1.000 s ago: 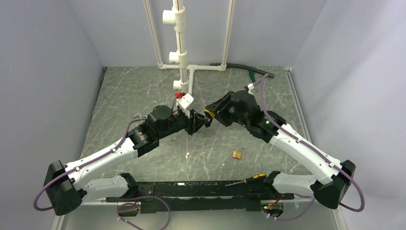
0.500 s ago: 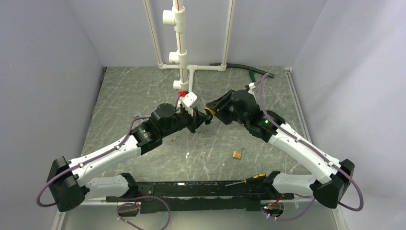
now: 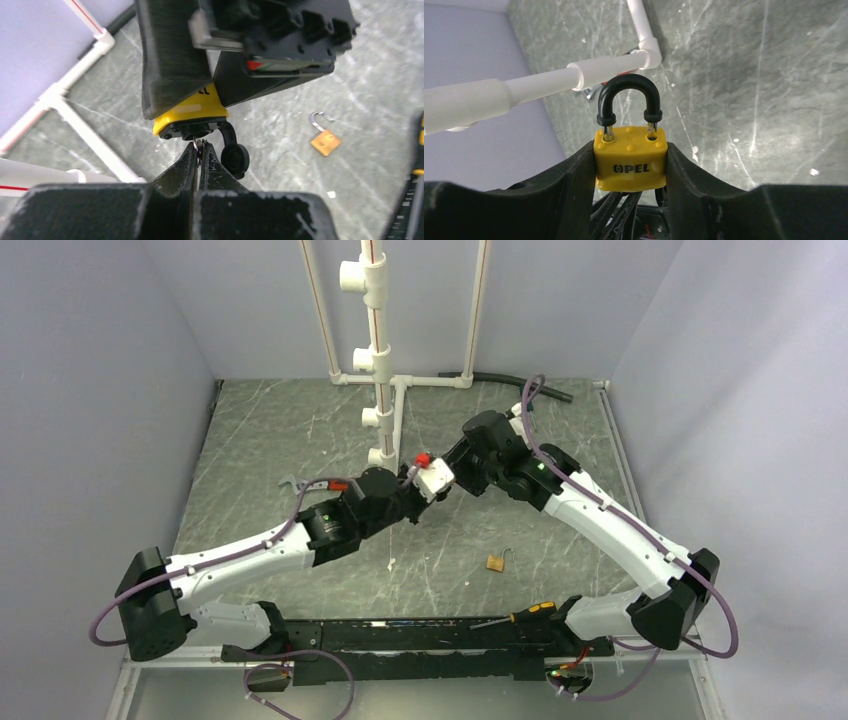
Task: Unlock with the key
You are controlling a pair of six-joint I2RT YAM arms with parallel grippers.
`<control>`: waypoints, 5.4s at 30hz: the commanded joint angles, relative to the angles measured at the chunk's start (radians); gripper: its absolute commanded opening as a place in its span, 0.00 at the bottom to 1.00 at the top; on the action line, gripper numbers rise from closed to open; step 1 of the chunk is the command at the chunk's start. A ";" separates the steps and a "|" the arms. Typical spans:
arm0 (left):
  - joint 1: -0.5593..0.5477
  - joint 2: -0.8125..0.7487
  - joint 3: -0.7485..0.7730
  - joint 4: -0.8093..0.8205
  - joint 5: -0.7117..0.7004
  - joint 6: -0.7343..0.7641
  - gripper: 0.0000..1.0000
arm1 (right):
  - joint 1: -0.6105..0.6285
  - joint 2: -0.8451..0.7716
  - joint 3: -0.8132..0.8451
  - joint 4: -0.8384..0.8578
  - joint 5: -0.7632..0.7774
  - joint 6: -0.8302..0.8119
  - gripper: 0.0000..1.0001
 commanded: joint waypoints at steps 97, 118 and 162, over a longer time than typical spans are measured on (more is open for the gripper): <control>-0.049 -0.306 -0.043 -0.112 -0.180 -0.431 0.80 | -0.002 -0.467 -0.178 0.470 -0.839 -0.831 0.00; -0.046 -0.441 0.014 -0.073 0.359 -0.358 0.98 | -0.002 -0.464 -0.232 0.517 -1.003 -0.859 0.00; -0.043 -0.397 0.047 -0.140 0.475 -0.330 0.19 | 0.000 -0.339 -0.147 0.304 -0.514 -0.932 0.00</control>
